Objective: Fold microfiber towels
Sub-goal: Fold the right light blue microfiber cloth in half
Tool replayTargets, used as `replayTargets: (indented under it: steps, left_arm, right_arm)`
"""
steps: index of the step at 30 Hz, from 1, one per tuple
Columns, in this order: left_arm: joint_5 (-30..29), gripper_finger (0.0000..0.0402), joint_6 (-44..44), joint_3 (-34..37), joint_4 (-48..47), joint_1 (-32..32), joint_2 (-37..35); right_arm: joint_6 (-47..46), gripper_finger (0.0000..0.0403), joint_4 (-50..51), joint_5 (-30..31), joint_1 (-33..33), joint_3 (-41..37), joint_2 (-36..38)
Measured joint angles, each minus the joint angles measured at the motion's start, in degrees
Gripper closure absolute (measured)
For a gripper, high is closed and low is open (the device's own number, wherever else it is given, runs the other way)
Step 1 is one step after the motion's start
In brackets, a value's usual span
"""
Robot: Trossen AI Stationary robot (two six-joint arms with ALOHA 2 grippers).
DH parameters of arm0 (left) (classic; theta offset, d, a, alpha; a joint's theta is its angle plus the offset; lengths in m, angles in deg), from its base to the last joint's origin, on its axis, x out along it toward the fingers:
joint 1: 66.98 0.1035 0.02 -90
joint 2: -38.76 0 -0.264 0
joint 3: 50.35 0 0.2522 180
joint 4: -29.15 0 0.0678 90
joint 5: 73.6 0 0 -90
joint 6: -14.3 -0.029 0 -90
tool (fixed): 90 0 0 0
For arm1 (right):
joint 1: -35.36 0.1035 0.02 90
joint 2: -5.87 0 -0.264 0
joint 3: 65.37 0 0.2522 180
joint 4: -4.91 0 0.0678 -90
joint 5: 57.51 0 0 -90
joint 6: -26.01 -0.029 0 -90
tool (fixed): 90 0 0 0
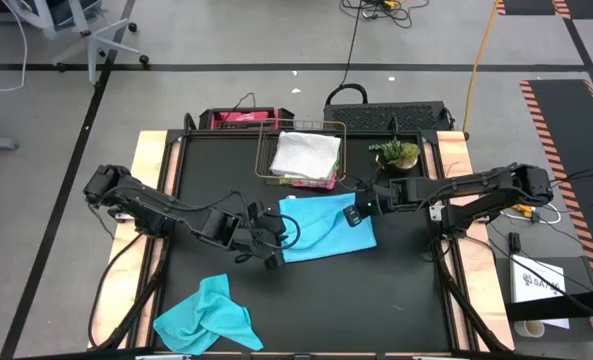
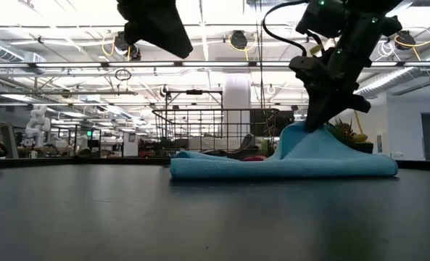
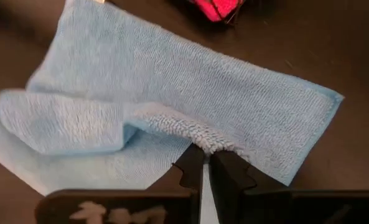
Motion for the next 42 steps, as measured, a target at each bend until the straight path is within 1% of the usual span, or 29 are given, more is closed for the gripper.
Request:
replayTargets:
  steps: [4,9,13,15,18,23,26,30,33,35,40,42]
  left_arm:
    - [0.15,0.0321,0.91,0.0,0.03,0.0,0.0]
    - [1.81,0.0321,0.98,0.0,0.0,0.0,0.0]
    - [1.93,0.0321,-0.06,0.0,-0.02,0.0,0.0]
    - [1.97,0.0321,-0.95,0.0,-0.02,0.0,0.01]
    - [1.99,0.0321,-1.89,-0.07,0.22,0.0,1.2]
    - [6.83,0.0321,-4.67,-0.07,2.02,0.0,6.4]
    - [9.5,0.0321,-5.84,-0.07,2.03,0.0,10.65]
    - [11.07,0.0321,-7.12,0.0,1.79,0.0,14.01]
    - [12.26,0.0321,-8.63,-0.02,2.31,0.17,14.93]
    - [12.13,0.0321,-9.63,-0.04,2.07,0.3,15.36]
    - [11.73,0.0321,-9.89,-0.04,2.69,1.29,15.45]
    - [9.82,0.0321,-9.85,-0.04,2.69,1.58,15.45]
  right_arm:
    - [1.87,0.037,2.12,0.5,0.05,0.0,0.0]
    - [2.55,0.0351,4.25,8.0,0.07,0.0,0.0]
    - [3.25,0.0343,4.05,10.66,0.05,0.0,0.0]
    - [3.54,0.0342,3.36,10.21,0.05,0.0,0.0]
    - [3.43,0.0348,1.57,5.84,0.22,0.0,0.0]
    - [2.97,0.0378,-2.74,-1.93,2.61,0.0,0.0]
    - [2.68,0.0398,-4.75,-4.65,5.03,0.02,0.0]
    - [0.46,0.0399,-4.84,-4.49,8.0,0.02,0.0]
    - [-0.26,0.0402,-4.9,-2.69,9.38,0.02,0.0]
    - [-0.4,0.0401,-5.1,-1.38,9.93,0.02,0.0]
    - [-1.18,0.0402,-5.5,-1.11,10.3,0.02,0.0]
    - [-1.2,0.0402,-5.42,-1.15,10.35,0.01,0.0]
